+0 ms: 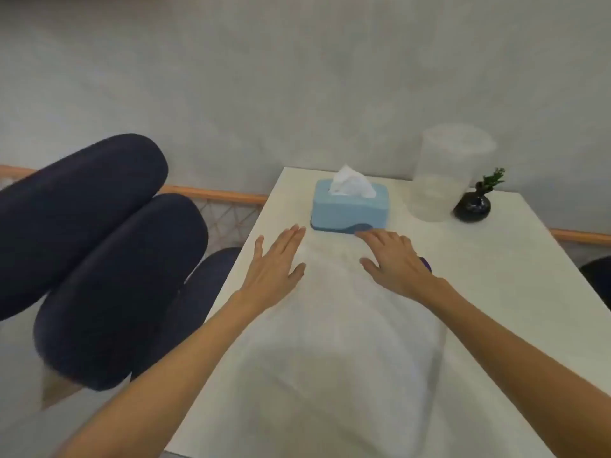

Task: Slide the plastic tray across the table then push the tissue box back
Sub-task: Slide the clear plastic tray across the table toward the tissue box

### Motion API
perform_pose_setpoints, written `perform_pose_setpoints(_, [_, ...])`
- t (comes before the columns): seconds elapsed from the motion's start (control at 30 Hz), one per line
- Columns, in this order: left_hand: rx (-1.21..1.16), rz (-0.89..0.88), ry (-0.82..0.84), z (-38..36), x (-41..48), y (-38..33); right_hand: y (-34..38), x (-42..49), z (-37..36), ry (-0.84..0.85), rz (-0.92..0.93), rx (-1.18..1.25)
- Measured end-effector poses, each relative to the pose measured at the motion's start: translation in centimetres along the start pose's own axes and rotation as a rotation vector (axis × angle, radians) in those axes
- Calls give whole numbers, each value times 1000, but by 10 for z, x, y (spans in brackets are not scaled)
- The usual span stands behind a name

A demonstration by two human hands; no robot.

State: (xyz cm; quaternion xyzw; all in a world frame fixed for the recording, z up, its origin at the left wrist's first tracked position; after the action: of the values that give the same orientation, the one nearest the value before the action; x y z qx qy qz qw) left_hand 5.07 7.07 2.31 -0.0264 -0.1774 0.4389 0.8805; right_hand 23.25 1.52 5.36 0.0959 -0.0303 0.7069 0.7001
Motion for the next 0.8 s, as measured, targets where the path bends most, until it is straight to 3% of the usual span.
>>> perform_pose_setpoints(0.17, [-36, 200, 142, -23, -19, 40, -1, -12, -40, 181, -84, 72])
perform_pose_setpoints(0.37, [-118, 428, 193, -38, -28, 78, -5, -24, -66, 268, -149, 56])
perform_pose_setpoints(0.8, [-85, 480, 88, -42, -26, 93, -33, -37, -77, 257, -312, 112])
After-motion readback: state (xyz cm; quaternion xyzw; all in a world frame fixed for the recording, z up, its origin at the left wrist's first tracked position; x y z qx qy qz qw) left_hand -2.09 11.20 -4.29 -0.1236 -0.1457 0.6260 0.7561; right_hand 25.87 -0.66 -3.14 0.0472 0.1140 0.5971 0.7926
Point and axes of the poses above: each hand's wrist, its own x-axis towards the middle knuckle, its own z-axis out of the back of the hand, y = z × x, the point moved 9 cm from there along x, towards the middle knuckle, and after that the axes turned 2 degrees about -y, right-handed, at the moved point
